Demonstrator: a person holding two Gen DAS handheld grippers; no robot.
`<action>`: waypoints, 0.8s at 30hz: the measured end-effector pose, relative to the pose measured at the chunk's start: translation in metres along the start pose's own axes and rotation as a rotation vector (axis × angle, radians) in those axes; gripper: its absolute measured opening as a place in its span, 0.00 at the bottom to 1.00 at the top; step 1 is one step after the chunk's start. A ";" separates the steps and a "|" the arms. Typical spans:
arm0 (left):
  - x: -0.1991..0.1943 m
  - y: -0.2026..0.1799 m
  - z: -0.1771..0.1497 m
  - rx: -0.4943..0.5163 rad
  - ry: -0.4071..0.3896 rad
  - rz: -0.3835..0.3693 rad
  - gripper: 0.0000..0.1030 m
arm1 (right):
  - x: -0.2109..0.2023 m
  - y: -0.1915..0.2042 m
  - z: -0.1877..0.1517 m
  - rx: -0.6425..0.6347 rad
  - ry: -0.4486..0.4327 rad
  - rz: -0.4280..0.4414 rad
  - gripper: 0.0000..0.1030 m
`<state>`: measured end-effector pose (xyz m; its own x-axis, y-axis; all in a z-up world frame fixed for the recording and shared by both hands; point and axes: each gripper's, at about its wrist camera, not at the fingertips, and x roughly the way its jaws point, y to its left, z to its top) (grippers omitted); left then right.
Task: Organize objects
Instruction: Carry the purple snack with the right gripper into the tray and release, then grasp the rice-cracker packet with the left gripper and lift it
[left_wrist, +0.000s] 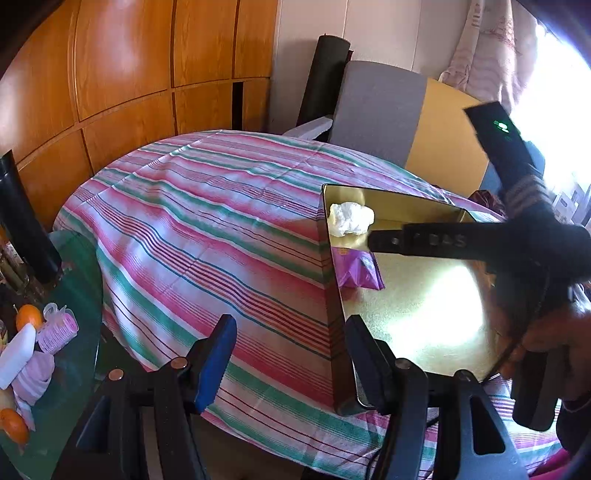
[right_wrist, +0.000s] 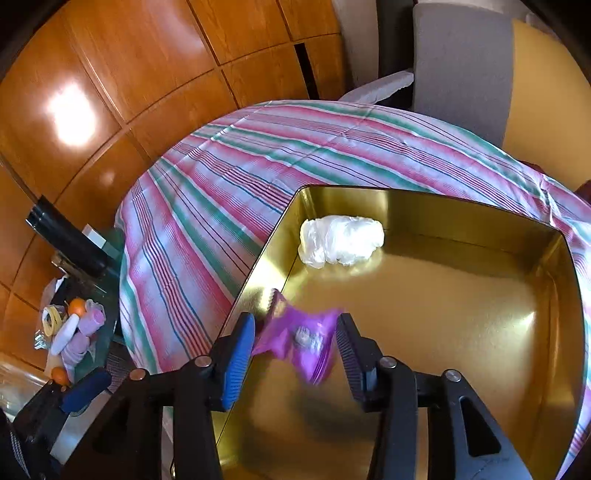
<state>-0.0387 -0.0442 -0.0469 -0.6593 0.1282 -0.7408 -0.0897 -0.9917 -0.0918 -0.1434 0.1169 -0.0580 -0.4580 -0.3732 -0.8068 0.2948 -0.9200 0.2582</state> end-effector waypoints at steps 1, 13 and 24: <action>0.000 -0.001 0.000 0.002 -0.001 -0.001 0.60 | -0.004 -0.002 -0.002 0.007 -0.006 -0.002 0.48; -0.011 -0.021 -0.003 0.053 -0.017 -0.042 0.60 | -0.088 -0.043 -0.063 0.125 -0.152 -0.112 0.73; -0.022 -0.069 0.000 0.150 -0.030 -0.139 0.60 | -0.188 -0.135 -0.162 0.358 -0.193 -0.273 0.83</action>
<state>-0.0186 0.0217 -0.0243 -0.6544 0.2664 -0.7077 -0.2901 -0.9527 -0.0903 0.0385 0.3307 -0.0275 -0.6357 -0.0972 -0.7658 -0.1488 -0.9580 0.2451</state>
